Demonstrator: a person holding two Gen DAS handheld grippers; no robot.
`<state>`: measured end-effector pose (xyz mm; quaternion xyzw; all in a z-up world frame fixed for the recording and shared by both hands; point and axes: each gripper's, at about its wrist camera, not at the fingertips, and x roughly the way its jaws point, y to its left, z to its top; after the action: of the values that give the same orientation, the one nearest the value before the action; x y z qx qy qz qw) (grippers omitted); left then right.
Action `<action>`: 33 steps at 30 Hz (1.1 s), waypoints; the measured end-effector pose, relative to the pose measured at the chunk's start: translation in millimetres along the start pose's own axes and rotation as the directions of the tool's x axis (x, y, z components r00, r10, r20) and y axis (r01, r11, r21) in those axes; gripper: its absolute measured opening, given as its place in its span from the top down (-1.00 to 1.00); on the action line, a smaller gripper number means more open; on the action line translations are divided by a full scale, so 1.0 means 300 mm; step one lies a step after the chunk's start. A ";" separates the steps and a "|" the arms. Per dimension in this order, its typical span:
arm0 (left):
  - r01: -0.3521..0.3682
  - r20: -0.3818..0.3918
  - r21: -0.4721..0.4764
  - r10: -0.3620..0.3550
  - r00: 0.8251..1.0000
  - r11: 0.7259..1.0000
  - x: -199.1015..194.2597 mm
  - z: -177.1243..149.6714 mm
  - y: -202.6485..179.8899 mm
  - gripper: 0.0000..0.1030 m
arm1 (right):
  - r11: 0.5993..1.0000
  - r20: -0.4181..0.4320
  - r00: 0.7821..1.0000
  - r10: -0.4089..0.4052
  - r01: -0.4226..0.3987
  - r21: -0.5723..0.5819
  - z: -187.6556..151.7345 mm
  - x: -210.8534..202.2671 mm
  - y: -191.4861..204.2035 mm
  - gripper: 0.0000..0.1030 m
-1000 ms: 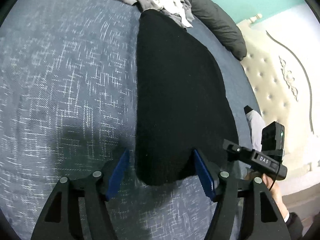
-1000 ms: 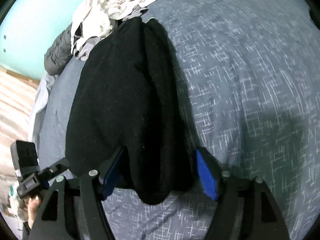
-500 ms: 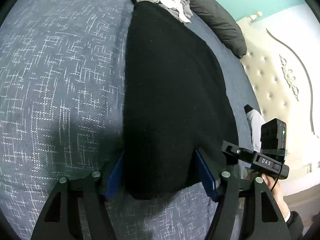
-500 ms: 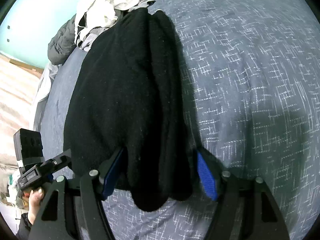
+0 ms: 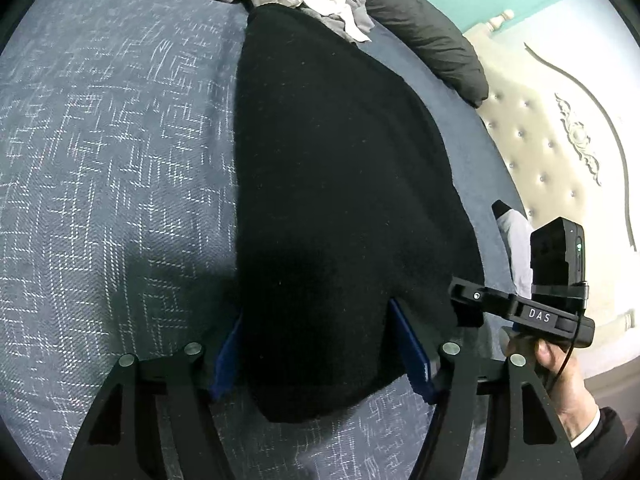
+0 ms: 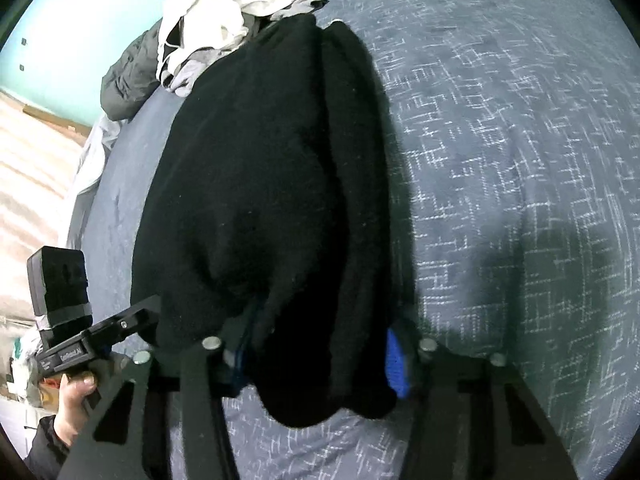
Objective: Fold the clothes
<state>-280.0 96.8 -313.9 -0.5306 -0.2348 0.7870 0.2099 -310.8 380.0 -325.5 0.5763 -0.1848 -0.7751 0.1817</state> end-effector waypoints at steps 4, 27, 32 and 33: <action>0.027 -0.010 0.000 -0.027 1.000 1.000 -0.012 0.002 0.030 -0.37 | 0.999 -0.007 0.999 0.034 -0.034 0.019 -0.005 -0.001 -0.021 0.02; -0.036 0.081 0.109 0.027 0.996 0.993 -0.081 0.008 -0.079 0.01 | 0.997 0.091 0.994 0.064 -0.059 -0.058 -0.038 -0.079 0.011 0.61; -0.035 0.117 0.138 0.019 0.993 0.990 -0.116 0.037 -0.131 0.04 | 0.994 0.131 0.988 0.086 -0.075 -0.084 -0.018 -0.129 0.052 0.62; -0.035 0.125 0.146 0.017 0.992 0.989 -0.125 0.040 -0.146 0.05 | 0.993 0.137 0.987 0.089 -0.077 -0.086 -0.012 -0.138 0.059 0.62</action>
<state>-274.6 108.5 -256.4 -0.4671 -0.1811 0.8361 0.2236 -294.9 384.9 -283.5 0.5042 -0.1897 -0.8123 0.2235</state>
